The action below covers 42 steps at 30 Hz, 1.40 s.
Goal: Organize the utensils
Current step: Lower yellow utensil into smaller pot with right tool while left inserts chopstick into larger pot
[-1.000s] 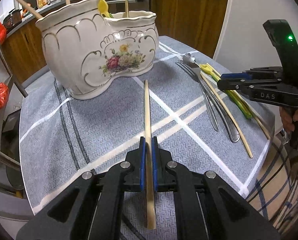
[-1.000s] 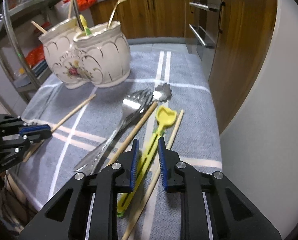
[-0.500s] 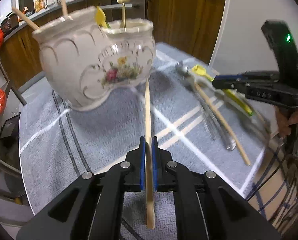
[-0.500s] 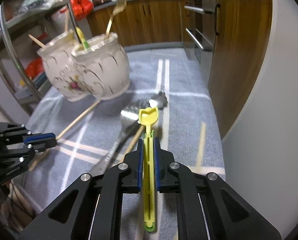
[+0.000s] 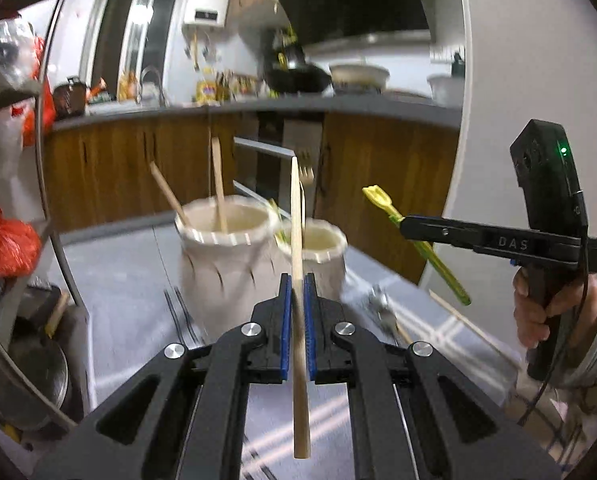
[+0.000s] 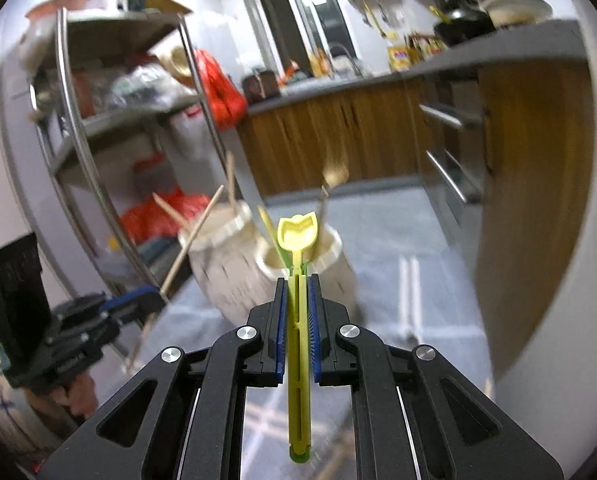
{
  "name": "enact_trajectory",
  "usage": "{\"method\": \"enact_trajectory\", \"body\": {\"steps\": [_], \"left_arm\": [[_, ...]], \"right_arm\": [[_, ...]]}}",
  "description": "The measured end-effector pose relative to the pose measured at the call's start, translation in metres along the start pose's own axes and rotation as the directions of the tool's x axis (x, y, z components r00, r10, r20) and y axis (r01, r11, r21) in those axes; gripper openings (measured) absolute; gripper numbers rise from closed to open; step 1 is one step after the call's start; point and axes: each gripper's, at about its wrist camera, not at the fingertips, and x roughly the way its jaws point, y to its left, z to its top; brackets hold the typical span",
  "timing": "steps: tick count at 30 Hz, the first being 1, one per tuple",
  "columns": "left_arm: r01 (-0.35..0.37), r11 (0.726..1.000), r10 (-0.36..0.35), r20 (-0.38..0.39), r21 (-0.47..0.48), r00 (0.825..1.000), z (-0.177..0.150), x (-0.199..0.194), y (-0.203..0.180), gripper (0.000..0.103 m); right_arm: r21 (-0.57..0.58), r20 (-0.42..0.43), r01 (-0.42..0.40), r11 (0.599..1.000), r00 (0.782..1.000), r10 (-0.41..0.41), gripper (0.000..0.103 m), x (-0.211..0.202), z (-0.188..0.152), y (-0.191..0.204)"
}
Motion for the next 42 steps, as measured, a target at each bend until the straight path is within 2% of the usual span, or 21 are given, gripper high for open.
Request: {"method": "enact_trajectory", "body": {"steps": [5, 8, 13, 17, 21, 27, 33, 37, 42], "left_arm": [[-0.002, 0.998, 0.008, 0.096, -0.062, 0.995, 0.034, 0.011, 0.025, 0.006], [0.014, 0.993, 0.0, 0.115, -0.119, 0.993, 0.05, 0.028, 0.045, 0.006], [0.002, 0.986, 0.017, 0.11, -0.169, 0.994, 0.06, 0.049, 0.078, 0.006], [0.051, 0.972, -0.022, 0.125, -0.231, 0.992, 0.065, 0.057, 0.096, 0.006], [0.087, 0.964, -0.054, 0.137, -0.252, 0.989, 0.068, 0.067, 0.099, 0.006], [0.077, 0.969, -0.037, 0.17, -0.233, 0.985, 0.067, 0.08, 0.081, 0.006], [0.016, 0.985, 0.017, 0.194, -0.169, 0.981, 0.068, 0.089, 0.062, 0.006], [-0.025, 0.993, 0.047, 0.186, -0.119, 0.981, 0.061, 0.091, 0.05, 0.006], [-0.036, 0.996, 0.049, 0.166, -0.08, 0.985, 0.051, 0.084, 0.043, 0.006]], "right_arm": [[0.075, 0.075, -0.086, 0.993, 0.994, 0.08, 0.011, 0.023, 0.031, -0.008], [0.136, 0.105, -0.121, 0.983, 0.989, 0.107, 0.011, 0.043, 0.044, -0.016], [0.188, 0.1, -0.129, 0.974, 0.989, 0.112, 0.011, 0.07, 0.052, -0.026], [0.183, 0.106, -0.121, 0.976, 0.989, 0.103, 0.011, 0.083, 0.053, -0.023], [0.163, 0.126, -0.094, 0.982, 0.989, 0.074, 0.011, 0.093, 0.056, -0.021], [0.11, 0.165, -0.029, 0.993, 0.986, 0.01, 0.011, 0.101, 0.056, -0.017], [0.038, 0.196, 0.026, 0.999, 0.98, -0.033, 0.011, 0.107, 0.053, -0.01], [-0.008, 0.179, 0.056, 0.998, 0.982, -0.053, 0.011, 0.113, 0.044, -0.007], [-0.062, 0.132, 0.068, 0.996, 0.989, -0.059, 0.011, 0.112, 0.035, -0.003]]}}
